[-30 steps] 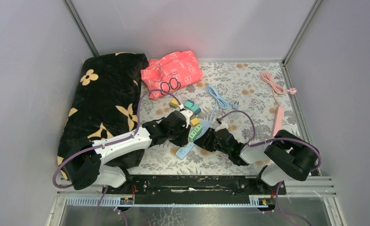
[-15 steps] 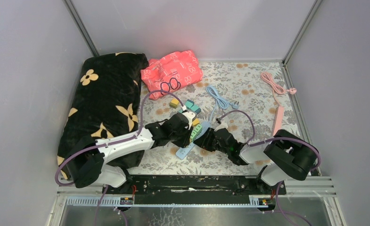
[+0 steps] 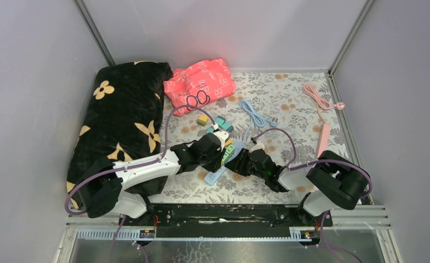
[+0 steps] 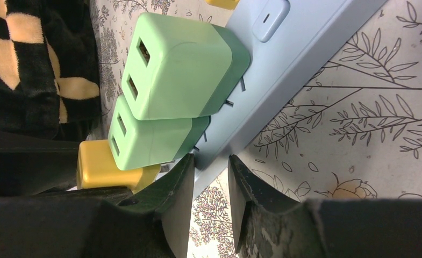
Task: Insert the plug
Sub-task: Insert the plug into the socket.
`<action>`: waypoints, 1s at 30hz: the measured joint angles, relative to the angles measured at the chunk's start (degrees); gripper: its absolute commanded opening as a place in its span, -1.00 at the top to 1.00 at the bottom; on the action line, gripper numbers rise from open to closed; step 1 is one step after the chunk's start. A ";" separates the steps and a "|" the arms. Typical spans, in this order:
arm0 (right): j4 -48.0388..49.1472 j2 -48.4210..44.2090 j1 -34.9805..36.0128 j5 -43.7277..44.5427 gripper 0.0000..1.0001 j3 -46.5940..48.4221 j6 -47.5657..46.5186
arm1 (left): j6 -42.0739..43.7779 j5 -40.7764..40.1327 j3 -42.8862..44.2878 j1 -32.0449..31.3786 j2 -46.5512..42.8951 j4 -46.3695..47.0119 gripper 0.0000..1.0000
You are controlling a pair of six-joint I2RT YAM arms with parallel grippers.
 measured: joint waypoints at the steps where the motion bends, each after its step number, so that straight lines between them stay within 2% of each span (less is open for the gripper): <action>1: 0.02 0.02 0.00 -0.02 0.30 0.00 0.00 | 0.02 -0.24 0.00 -0.15 0.00 0.00 1.00; 30: 0.63 0.61 -0.17 -0.87 0.31 0.09 0.04 | 0.26 -6.01 0.61 -2.34 0.74 -1.05 1.00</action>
